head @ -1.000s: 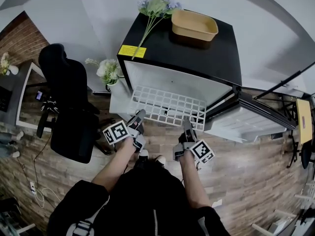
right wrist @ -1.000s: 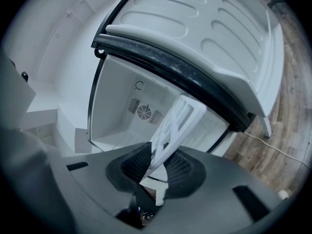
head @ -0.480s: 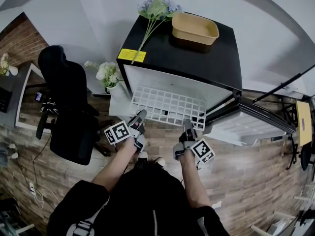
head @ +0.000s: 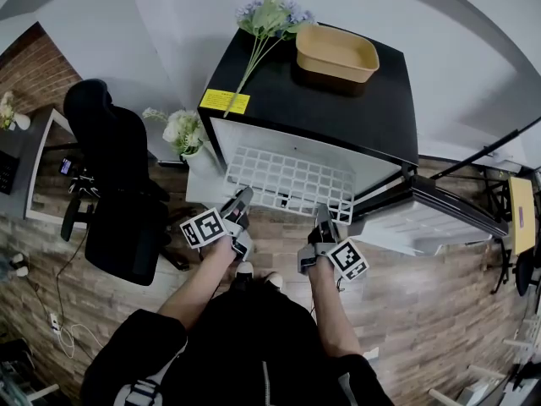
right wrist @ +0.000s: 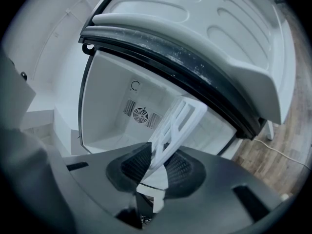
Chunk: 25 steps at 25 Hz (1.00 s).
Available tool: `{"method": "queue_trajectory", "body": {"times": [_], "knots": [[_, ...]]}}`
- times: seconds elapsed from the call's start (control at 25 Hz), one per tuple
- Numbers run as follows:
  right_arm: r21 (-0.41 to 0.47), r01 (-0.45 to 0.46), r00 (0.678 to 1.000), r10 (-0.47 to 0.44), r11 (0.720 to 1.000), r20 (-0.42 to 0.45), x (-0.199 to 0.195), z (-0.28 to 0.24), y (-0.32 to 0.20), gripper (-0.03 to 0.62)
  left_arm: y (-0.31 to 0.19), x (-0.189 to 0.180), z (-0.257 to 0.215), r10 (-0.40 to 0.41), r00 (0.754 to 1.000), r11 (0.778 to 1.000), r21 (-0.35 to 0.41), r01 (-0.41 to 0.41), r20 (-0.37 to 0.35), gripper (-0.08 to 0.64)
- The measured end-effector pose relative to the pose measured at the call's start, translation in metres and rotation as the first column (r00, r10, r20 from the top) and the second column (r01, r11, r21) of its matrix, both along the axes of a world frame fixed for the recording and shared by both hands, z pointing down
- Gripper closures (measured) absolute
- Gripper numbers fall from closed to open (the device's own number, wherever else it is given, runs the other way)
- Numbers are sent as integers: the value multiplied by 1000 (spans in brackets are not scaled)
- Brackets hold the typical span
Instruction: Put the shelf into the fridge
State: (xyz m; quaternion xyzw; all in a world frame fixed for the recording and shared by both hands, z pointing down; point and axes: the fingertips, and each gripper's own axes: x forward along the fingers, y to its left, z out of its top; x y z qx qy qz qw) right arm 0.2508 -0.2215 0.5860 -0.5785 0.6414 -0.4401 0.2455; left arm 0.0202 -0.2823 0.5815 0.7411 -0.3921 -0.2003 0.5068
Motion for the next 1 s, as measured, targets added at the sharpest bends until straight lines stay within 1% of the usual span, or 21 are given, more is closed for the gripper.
{"method": "queue_trajectory", "body": {"times": [0.12,0.24,0.36,0.48,0.56,0.64,0.76,0.92,1.0], "knots": [[9,4,1000,-4,1000,4,0,0,-3,512,-3,1,0,-4,1000,1000,8,4,7,483],[-1,-1,1000,1,1000,-9,2,1,-5,509,-6,2,0,-8,1000,1000,14,8,13,483],[-5,-7,1000,7,1000,4,2,2,-9,509,-10,3,-1,-11,1000,1000,17,10,16,483],[35,6,1000,-7,999,26,0,-3,-16,509,-14,4,-1,-14,1000,1000,22,14,18,483],[43,7,1000,-8,999,27,0,-3,-20,509,-17,5,-1,-14,1000,1000,24,14,19,483],[35,3,1000,-4,999,25,1,-3,-21,509,-19,5,-1,-12,1000,1000,24,12,21,483],[-1,-15,1000,15,1000,14,4,2,-17,509,-19,6,-2,-8,1000,1000,28,7,24,483],[7,-14,1000,14,1000,18,4,1,-17,511,-19,6,-3,-10,999,999,34,9,35,483],[19,-5,1000,4,1000,20,3,1,-16,498,-19,6,-3,-15,999,999,29,14,32,482]]}}
